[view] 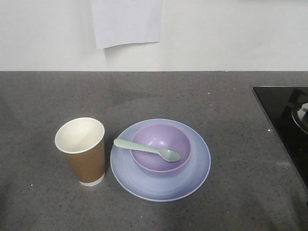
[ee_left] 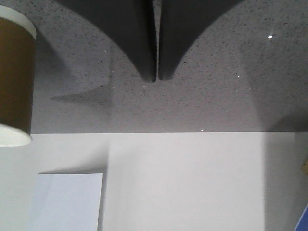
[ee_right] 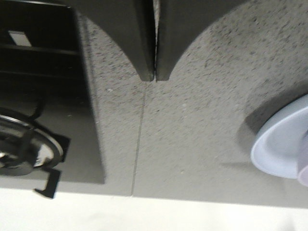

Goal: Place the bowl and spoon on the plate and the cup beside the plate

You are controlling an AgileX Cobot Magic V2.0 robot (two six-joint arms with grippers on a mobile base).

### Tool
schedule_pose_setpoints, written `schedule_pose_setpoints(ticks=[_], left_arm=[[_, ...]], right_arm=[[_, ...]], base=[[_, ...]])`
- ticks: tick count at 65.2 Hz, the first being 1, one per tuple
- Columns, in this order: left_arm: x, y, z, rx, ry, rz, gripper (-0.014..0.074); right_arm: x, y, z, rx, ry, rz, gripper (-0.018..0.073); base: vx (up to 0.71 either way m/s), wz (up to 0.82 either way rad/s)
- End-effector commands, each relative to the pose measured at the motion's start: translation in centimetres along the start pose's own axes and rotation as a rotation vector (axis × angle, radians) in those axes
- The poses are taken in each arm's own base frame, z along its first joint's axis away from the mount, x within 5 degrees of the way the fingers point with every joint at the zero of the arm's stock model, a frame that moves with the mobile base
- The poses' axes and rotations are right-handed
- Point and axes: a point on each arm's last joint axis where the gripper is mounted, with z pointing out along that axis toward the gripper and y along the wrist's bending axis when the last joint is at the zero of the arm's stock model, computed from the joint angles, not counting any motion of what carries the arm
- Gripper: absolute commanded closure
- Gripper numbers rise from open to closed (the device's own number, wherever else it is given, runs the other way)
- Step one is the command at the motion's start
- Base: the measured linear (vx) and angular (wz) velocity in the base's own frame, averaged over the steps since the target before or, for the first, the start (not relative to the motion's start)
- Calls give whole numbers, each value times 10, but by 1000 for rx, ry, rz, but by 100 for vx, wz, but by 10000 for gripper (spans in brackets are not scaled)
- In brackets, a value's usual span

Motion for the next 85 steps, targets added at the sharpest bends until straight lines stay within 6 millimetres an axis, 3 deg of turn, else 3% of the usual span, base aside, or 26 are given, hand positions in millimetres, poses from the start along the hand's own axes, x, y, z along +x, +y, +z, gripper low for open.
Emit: schedule_pose_setpoints(ticks=[1, 32, 85], left_arm=[[4, 0, 2, 7, -33, -12, 603], [4, 0, 2, 7, -33, -12, 603], [4, 0, 2, 7, -33, -12, 602]], right_arm=[[-5, -5, -4, 73, -108, 23, 564], [-13, -9, -12, 135, -274, 126, 564], [-13, -9, -12, 133, -274, 137, 564]], base=[[0, 0], [0, 0], [0, 0]])
